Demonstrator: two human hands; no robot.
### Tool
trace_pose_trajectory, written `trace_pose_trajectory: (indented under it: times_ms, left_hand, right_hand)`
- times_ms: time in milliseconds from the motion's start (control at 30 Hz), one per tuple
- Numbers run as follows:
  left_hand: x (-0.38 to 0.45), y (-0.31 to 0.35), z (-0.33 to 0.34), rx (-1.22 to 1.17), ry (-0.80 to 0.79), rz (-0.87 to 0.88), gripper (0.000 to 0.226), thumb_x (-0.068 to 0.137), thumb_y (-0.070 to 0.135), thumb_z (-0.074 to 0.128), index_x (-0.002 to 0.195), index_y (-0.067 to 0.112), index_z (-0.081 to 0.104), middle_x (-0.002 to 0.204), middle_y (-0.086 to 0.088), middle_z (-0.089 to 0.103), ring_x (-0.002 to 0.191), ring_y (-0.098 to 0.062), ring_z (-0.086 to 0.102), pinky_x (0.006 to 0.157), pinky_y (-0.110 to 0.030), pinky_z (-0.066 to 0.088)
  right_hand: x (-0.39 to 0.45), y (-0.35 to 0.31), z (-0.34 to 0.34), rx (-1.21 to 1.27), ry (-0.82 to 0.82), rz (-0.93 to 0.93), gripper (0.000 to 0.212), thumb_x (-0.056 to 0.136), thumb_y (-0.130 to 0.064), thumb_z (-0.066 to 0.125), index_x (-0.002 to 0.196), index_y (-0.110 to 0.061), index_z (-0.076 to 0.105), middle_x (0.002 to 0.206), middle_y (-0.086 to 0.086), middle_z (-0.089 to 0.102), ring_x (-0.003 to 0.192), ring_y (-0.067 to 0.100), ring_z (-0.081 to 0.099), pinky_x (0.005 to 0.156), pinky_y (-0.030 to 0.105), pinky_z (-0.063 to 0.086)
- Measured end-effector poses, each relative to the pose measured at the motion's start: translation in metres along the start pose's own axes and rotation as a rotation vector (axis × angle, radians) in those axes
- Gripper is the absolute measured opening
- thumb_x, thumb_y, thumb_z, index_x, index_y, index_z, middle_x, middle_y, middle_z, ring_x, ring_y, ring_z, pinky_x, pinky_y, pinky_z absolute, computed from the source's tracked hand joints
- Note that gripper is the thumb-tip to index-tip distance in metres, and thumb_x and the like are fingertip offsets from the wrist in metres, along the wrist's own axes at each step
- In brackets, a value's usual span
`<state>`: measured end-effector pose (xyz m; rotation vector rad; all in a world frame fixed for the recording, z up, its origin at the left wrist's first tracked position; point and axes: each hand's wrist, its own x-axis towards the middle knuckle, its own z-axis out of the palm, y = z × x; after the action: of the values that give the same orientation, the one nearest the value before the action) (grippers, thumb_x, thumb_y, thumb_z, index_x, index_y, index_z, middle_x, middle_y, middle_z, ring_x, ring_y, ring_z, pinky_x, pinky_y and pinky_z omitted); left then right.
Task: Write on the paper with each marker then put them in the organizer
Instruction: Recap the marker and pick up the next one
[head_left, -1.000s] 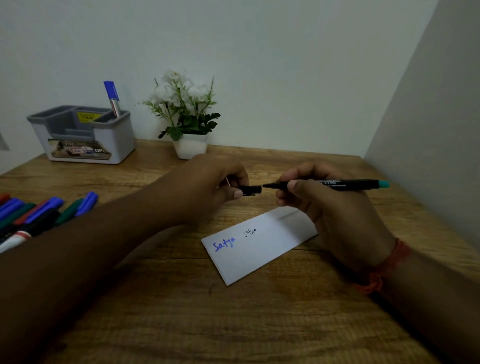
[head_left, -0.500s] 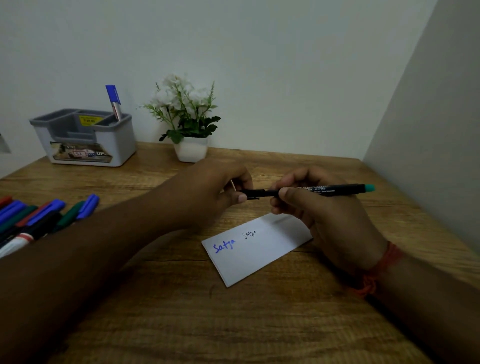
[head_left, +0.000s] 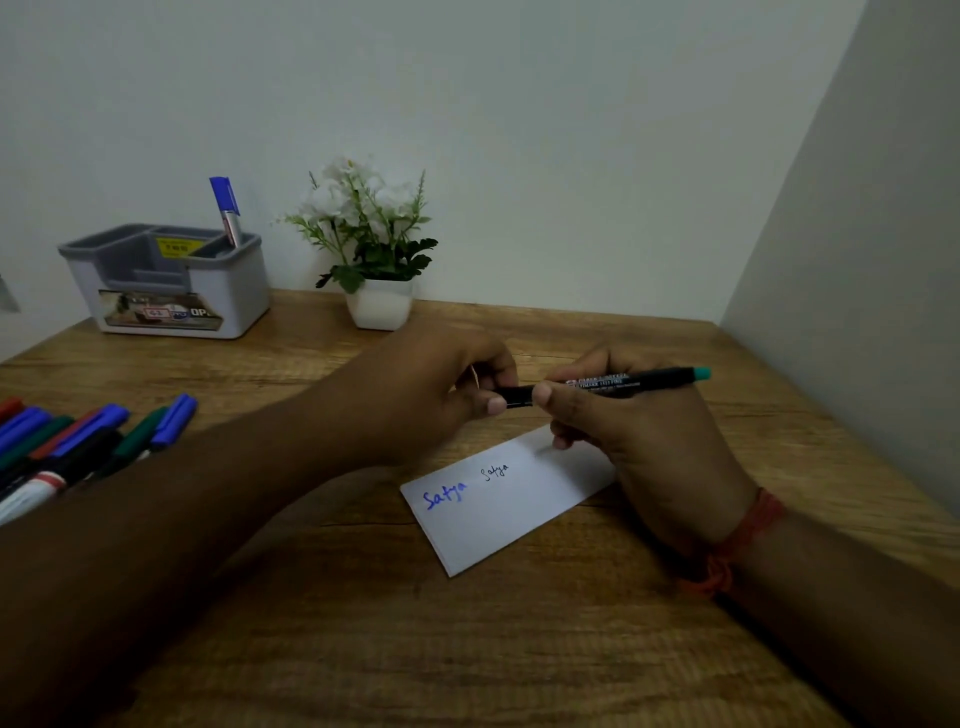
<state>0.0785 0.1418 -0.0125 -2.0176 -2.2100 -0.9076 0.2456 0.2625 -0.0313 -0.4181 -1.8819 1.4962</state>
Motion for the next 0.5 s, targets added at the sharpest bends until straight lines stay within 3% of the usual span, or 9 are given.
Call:
trace_pose_trajectory:
  times_ms: [100, 200, 300, 433, 500]
  left_hand:
    - [0.001, 0.013, 0.007, -0.003, 0.027, 0.041, 0.013, 0.088, 0.02, 0.071, 0.101, 0.02, 0.07, 0.086, 0.012, 0.067, 0.079, -0.003, 0.061, 0.069, -0.027, 0.049]
    - [0.002, 0.023, 0.017, -0.085, 0.036, 0.019, 0.009, 0.09, 0.019, 0.068, 0.098, 0.022, 0.068, 0.083, 0.016, 0.064, 0.078, 0.004, 0.058, 0.063, -0.012, 0.04]
    - [0.007, 0.021, 0.015, -0.09, 0.135, 0.008, 0.01, 0.089, 0.023, 0.069, 0.099, 0.022, 0.069, 0.082, 0.014, 0.067, 0.077, 0.002, 0.06, 0.065, -0.019, 0.044]
    - [0.006, 0.014, -0.006, -0.025, 0.231, 0.019, 0.02, 0.09, 0.034, 0.066, 0.106, 0.022, 0.066, 0.1, 0.011, 0.066, 0.091, -0.001, 0.062, 0.085, -0.036, 0.052]
    - [0.003, 0.008, -0.018, 0.111, 0.225, -0.021, 0.035, 0.093, 0.044, 0.059, 0.123, 0.026, 0.058, 0.121, 0.01, 0.06, 0.109, -0.006, 0.057, 0.107, -0.048, 0.039]
  right_hand:
    - [0.0, 0.0, 0.003, -0.004, 0.024, -0.032, 0.016, 0.084, -0.014, 0.077, 0.089, -0.001, 0.07, 0.074, 0.014, 0.073, 0.063, 0.022, 0.067, 0.063, 0.031, 0.058]
    - [0.001, -0.004, 0.009, -0.051, 0.044, -0.111, 0.018, 0.09, -0.015, 0.071, 0.087, 0.001, 0.065, 0.077, 0.022, 0.071, 0.059, 0.019, 0.064, 0.06, 0.03, 0.057]
    - [0.006, -0.009, 0.008, -0.099, 0.089, -0.141, 0.016, 0.095, -0.018, 0.067, 0.095, -0.002, 0.068, 0.082, 0.011, 0.076, 0.063, 0.016, 0.067, 0.065, 0.031, 0.06]
    - [0.011, -0.014, 0.002, -0.116, 0.153, -0.101, 0.019, 0.096, -0.024, 0.064, 0.097, -0.005, 0.068, 0.086, 0.013, 0.075, 0.071, 0.02, 0.071, 0.079, 0.046, 0.063]
    - [0.013, -0.017, 0.004, -0.142, 0.16, -0.077, 0.018, 0.099, -0.025, 0.06, 0.098, -0.009, 0.066, 0.087, 0.009, 0.075, 0.077, 0.02, 0.073, 0.08, 0.045, 0.062]
